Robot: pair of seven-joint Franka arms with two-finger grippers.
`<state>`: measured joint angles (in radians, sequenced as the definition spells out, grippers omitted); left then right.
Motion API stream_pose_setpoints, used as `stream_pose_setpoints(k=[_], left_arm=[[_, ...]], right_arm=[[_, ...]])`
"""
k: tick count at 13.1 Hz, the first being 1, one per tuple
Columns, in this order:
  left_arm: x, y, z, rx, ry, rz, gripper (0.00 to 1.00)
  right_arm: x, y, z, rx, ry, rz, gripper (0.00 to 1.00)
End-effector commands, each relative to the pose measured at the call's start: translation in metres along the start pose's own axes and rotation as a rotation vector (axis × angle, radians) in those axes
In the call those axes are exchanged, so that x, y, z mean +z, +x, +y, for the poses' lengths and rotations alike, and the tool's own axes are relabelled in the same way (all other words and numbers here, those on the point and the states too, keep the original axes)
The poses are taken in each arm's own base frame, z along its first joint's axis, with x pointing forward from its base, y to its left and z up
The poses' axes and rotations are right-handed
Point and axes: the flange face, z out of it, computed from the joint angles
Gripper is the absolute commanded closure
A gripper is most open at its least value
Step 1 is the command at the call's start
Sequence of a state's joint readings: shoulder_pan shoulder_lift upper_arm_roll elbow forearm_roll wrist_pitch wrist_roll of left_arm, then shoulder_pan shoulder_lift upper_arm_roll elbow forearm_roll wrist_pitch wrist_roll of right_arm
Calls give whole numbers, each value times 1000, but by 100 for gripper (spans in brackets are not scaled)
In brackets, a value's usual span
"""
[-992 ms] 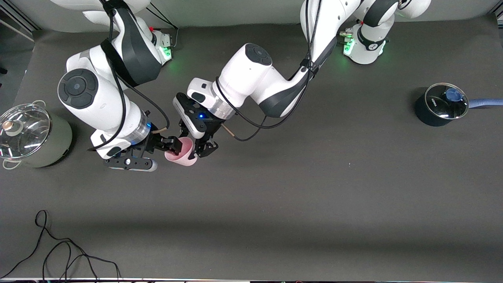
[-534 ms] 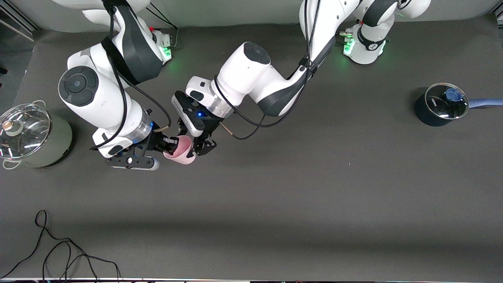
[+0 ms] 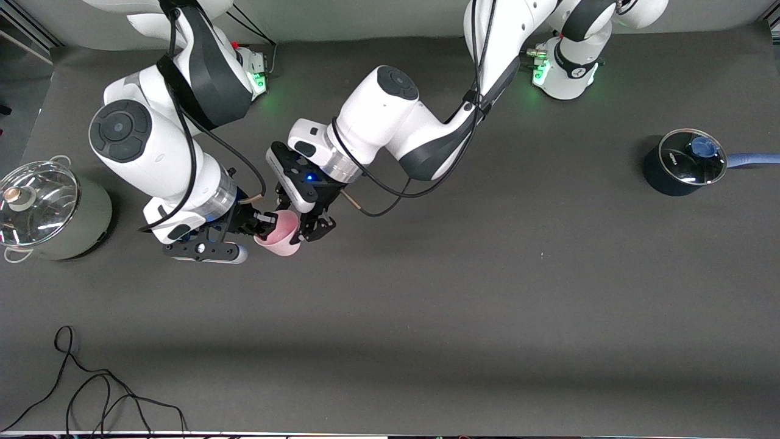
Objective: Transfer pink cup from left to right arm
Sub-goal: 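Close the right gripper on the cup and open the left gripper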
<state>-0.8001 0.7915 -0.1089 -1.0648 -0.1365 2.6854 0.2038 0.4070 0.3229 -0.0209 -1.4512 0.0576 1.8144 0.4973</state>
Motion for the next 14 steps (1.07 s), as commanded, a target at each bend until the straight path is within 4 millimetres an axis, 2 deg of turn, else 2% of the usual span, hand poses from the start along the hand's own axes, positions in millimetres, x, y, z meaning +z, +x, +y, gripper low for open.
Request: stream_pose_setpoints(k=[1, 5, 8, 10, 11, 12, 14], left_arm=[[-7, 7, -4, 7, 26, 15, 3], [-7, 6, -8, 32, 49, 12, 0], [-11, 9, -10, 32, 52, 16, 0], [-10, 6, -18, 31, 60, 9, 0], [-10, 1, -31, 26, 72, -2, 0], [-12, -3, -48, 18, 88, -10, 0], [-11, -15, -65, 18, 101, -40, 0]], right_arm=[[2, 6, 6, 17, -12, 0, 100], [2, 6, 7, 14, -12, 0, 100], [-3, 9, 16, 12, -14, 2, 100], [-8, 19, 39, 9, -22, 10, 100], [-15, 23, 52, -5, -25, 16, 100], [-19, 26, 70, -25, -38, 4, 100], [-30, 34, 111, -83, -58, -15, 100]])
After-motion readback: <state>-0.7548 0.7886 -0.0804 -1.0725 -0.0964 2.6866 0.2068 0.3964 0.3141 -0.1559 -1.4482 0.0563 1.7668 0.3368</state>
